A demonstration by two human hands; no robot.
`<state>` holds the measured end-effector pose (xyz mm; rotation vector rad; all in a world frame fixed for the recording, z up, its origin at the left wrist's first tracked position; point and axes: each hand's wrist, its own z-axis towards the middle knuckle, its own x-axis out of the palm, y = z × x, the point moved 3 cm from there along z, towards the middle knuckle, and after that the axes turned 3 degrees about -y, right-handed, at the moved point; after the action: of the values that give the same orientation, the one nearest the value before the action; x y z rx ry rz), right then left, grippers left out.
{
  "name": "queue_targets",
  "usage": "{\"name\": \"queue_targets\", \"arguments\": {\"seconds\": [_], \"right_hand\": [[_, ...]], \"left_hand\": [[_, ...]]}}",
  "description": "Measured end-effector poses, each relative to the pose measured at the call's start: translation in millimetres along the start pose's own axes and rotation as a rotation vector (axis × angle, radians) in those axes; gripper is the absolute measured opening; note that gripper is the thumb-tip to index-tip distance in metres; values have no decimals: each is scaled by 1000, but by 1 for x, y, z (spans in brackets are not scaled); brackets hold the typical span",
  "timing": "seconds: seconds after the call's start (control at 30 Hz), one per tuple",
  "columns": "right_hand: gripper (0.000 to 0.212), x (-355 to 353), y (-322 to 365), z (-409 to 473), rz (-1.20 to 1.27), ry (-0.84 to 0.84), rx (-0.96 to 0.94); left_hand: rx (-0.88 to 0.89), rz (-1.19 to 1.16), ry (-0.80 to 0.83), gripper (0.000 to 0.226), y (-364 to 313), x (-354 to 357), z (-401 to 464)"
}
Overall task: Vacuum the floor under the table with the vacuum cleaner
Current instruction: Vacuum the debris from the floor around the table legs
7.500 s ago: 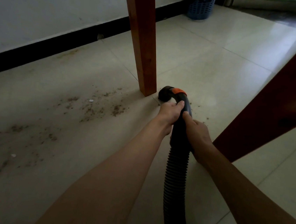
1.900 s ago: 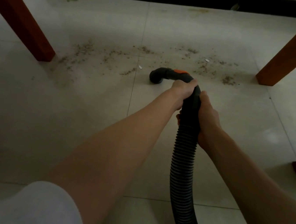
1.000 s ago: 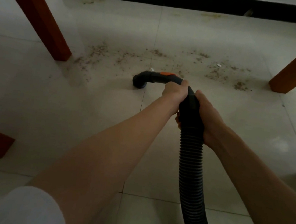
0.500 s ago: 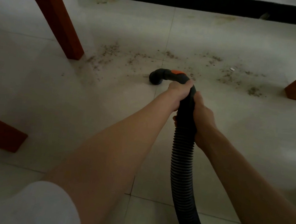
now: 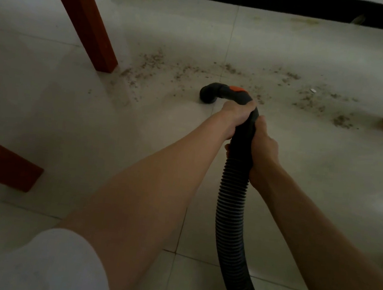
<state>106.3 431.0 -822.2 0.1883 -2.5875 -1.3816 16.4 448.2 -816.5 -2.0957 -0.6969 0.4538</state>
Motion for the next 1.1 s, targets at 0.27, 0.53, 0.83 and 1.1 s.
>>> {"name": "queue_targets", "arguments": {"seconds": [0.27,0.53,0.83,1.1], "right_hand": [[47,10,-6,7,-27,108,70],[52,28,-19,6,-4,165,98],[58,42,-16,8,39,262,185],[52,53,-11,-1,-128,266,81]], "left_hand": [[-5,-4,-99,51,6,-16,10],[-1,14,-138,51,11,-38,16],[24,-41,-114,48,8,-54,18],[-16,-63,-139,50,4,-71,12]]}}
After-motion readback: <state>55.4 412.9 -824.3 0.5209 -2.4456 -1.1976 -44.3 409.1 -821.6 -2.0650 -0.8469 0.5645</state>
